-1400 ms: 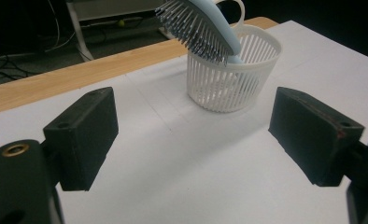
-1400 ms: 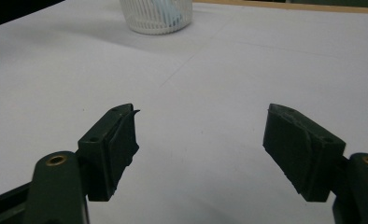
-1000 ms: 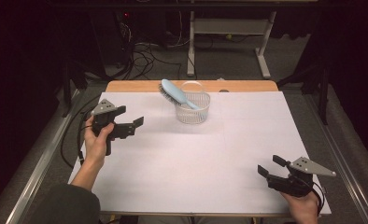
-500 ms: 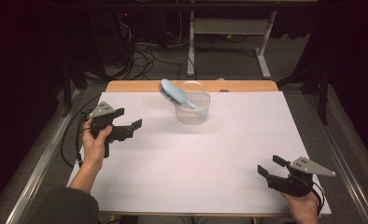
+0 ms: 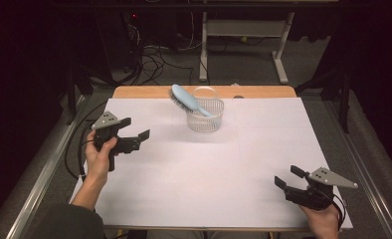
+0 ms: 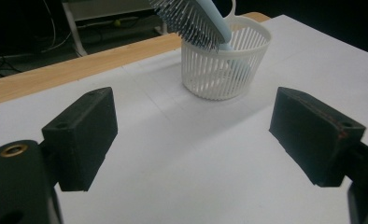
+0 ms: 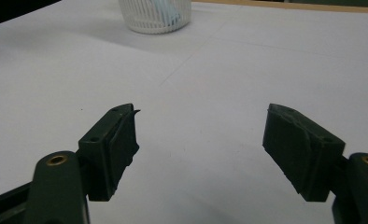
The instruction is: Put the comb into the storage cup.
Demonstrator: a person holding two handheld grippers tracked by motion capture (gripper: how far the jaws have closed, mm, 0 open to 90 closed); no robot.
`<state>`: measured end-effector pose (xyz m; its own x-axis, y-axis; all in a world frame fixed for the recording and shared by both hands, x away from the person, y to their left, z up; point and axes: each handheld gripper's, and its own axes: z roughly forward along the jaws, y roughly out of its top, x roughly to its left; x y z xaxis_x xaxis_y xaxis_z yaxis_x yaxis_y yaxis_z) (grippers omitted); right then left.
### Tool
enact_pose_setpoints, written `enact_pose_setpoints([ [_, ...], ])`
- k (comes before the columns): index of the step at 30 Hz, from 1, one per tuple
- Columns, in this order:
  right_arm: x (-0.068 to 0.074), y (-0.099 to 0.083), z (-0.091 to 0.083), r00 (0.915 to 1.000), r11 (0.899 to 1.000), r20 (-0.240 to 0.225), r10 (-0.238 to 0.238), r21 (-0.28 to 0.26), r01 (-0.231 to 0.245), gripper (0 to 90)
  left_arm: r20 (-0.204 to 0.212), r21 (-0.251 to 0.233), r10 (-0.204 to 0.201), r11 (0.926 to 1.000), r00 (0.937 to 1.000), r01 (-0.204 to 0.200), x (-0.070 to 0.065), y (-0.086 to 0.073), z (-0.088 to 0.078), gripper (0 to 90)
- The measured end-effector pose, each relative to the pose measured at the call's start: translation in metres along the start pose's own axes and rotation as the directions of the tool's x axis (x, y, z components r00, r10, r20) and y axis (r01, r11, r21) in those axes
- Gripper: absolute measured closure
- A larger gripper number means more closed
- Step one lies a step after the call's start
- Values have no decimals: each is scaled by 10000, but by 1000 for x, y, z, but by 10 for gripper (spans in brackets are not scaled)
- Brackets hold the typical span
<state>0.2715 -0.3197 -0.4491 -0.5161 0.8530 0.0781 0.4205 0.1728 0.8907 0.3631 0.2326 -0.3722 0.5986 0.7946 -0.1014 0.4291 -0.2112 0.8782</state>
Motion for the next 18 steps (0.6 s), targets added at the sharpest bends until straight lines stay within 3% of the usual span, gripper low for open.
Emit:
enact_pose_setpoints([
  [18,0,0,0,10000,10000,-34,-15,-49,15,263,-103,-66,-81,9999,9999,81,1,-13,-9,159],
])
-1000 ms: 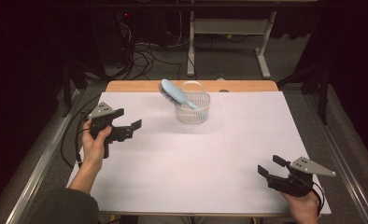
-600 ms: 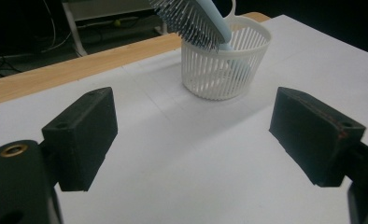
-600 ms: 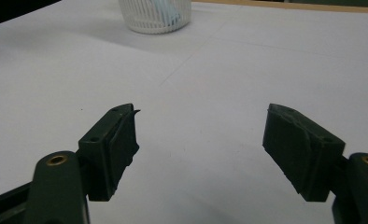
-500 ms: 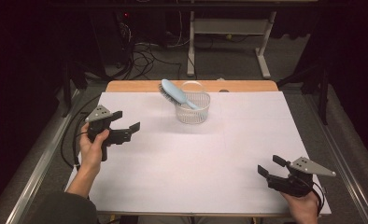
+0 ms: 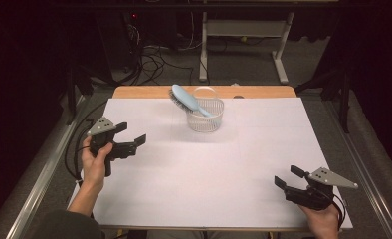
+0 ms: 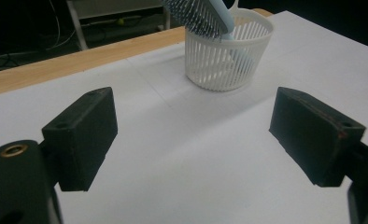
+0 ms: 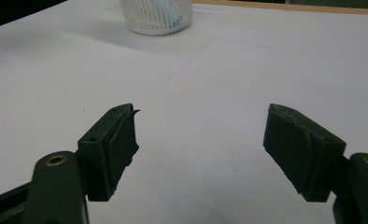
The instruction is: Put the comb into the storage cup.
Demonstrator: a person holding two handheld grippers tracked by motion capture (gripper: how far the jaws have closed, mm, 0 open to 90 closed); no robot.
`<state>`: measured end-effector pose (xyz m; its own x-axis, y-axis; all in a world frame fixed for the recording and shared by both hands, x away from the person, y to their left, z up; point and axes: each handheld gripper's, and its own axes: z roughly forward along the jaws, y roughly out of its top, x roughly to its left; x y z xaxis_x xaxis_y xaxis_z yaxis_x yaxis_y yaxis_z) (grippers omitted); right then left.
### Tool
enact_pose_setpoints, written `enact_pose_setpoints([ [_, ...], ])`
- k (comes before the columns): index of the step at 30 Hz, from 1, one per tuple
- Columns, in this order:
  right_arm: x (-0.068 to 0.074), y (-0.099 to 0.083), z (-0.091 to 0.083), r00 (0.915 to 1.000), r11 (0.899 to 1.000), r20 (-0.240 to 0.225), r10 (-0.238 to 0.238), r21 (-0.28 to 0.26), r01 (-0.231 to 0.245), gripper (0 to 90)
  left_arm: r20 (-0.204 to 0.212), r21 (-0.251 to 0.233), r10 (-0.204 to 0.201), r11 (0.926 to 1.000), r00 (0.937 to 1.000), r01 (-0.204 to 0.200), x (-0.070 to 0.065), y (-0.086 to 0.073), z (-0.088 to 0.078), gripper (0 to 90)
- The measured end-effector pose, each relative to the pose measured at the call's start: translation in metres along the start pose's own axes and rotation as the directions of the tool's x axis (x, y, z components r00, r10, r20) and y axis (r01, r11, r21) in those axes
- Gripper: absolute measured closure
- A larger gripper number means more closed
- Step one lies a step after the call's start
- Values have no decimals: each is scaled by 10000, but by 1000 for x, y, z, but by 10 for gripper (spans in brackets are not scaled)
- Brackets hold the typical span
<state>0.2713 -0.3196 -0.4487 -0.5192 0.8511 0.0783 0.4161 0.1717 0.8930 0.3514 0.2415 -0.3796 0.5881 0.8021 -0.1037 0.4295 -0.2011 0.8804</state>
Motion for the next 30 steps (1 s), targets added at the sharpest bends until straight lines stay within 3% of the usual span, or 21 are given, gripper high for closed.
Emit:
enact_pose_setpoints([
  [30,0,0,0,10000,10000,19,-3,35,3,265,-30,-98,-255,9996,9997,255,2,-17,-12,160],
])
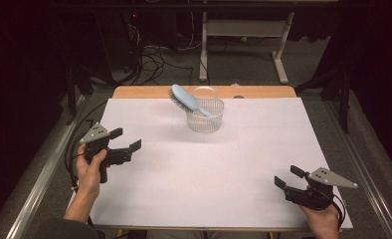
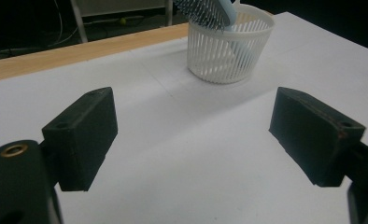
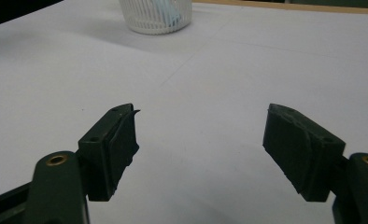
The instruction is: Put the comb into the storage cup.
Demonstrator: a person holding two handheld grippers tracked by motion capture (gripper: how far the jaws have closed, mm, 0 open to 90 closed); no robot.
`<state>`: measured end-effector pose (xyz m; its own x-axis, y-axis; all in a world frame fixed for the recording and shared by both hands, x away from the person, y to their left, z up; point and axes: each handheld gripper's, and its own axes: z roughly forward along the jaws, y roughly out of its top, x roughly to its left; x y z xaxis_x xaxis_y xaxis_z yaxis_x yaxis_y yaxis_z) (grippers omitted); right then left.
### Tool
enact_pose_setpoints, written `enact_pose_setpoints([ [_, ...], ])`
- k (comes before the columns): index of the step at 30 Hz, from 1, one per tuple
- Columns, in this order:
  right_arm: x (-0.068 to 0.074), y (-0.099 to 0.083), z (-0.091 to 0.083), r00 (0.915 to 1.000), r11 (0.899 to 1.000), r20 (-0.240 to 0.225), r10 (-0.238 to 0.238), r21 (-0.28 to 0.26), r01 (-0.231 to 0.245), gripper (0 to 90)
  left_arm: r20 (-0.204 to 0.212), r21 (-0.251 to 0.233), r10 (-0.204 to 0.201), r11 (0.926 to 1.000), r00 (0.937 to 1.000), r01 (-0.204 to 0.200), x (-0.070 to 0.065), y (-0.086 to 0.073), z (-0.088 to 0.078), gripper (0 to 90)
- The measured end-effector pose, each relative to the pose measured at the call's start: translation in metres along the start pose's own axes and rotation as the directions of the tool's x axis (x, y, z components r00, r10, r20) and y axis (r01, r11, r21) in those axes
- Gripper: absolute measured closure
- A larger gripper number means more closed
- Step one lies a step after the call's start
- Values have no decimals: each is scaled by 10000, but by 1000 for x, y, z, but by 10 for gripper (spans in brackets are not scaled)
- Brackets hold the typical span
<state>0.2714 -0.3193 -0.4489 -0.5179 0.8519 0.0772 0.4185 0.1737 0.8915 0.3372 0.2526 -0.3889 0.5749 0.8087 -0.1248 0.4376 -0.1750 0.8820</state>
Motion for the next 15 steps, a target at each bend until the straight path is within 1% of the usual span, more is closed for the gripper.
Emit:
enact_pose_setpoints([
  [5,0,0,0,10000,10000,5,-2,1,2,266,29,-16,-52,10000,10000,52,0,-4,-2,161],
  [15,0,0,0,10000,10000,4,-9,-25,9,266,-29,138,-68,9999,10000,69,0,-13,-3,161],
])
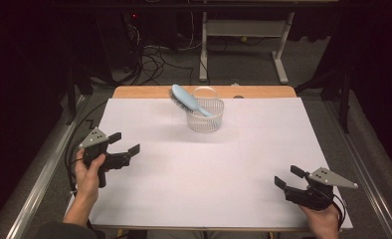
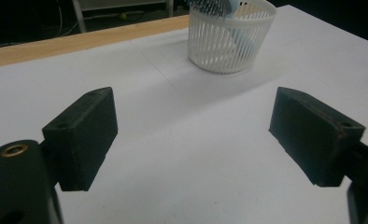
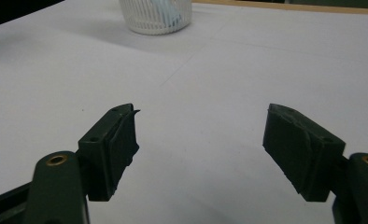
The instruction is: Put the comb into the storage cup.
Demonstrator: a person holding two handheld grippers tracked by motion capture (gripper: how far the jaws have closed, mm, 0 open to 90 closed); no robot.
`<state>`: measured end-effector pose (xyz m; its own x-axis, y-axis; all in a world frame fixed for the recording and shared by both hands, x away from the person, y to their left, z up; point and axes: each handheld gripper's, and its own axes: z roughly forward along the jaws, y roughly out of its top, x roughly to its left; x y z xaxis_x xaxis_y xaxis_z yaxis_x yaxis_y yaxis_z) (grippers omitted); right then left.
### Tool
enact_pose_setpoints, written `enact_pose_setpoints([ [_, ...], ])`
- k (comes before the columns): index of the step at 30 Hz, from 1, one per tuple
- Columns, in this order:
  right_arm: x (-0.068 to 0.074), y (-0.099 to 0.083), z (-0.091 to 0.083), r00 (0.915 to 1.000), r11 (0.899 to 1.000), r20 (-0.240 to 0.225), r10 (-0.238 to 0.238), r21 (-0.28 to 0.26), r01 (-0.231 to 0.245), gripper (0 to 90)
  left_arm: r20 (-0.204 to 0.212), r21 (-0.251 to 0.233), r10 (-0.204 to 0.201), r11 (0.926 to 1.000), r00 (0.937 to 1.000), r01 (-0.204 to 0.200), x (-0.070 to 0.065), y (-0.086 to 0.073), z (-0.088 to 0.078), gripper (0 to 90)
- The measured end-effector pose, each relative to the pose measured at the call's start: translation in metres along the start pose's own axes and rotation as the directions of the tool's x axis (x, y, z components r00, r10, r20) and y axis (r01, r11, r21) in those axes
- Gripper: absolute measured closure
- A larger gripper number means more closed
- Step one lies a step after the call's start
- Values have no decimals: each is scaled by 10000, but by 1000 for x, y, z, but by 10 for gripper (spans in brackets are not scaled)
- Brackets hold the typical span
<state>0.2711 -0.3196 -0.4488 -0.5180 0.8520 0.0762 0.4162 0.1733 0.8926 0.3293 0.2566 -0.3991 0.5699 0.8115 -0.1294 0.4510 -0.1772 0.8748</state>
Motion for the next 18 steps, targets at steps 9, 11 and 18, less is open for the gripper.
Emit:
enact_pose_setpoints([
  [9,0,0,0,10000,10000,5,10,16,-10,266,-19,-50,-51,10000,10000,51,0,-5,-4,161],
  [11,0,0,0,10000,10000,4,5,18,-5,266,-16,-49,-37,10000,10000,37,0,-6,-5,161],
  [18,0,0,1,10000,10000,5,-32,47,32,268,-28,74,-38,10000,10000,38,-1,-11,-5,161],
])
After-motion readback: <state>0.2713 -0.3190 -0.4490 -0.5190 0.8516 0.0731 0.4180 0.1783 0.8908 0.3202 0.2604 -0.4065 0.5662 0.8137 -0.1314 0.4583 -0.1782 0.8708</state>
